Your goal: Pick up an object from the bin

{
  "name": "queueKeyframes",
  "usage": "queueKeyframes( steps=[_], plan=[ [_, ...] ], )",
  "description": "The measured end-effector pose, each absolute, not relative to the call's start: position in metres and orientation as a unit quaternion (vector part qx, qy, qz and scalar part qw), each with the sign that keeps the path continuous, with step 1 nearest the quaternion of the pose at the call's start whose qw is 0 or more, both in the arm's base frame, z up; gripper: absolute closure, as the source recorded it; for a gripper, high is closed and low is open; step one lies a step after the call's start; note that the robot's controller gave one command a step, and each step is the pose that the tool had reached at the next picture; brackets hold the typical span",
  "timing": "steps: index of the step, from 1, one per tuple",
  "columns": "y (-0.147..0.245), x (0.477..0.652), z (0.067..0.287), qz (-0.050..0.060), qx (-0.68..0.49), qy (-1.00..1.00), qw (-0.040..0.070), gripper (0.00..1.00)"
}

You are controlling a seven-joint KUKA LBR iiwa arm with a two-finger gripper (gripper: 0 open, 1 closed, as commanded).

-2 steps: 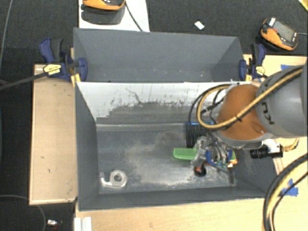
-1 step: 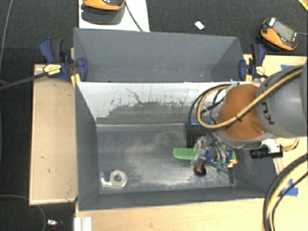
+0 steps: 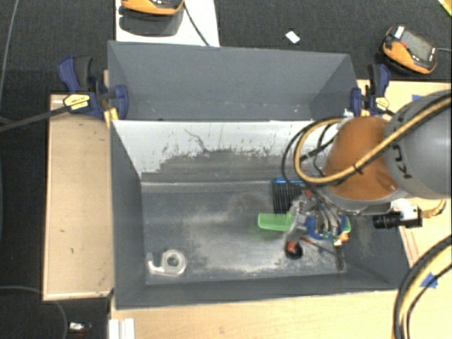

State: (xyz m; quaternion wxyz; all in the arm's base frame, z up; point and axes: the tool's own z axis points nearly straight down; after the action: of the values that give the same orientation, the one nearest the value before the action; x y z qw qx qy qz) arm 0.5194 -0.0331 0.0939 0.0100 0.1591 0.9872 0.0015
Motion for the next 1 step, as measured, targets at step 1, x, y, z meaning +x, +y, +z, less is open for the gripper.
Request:
queueKeyframes(
  steps=[1],
  plan=[
    [-0.0331,0.5205,0.1221,0.002,0.159,0.987,0.012,1.0]
  ],
)
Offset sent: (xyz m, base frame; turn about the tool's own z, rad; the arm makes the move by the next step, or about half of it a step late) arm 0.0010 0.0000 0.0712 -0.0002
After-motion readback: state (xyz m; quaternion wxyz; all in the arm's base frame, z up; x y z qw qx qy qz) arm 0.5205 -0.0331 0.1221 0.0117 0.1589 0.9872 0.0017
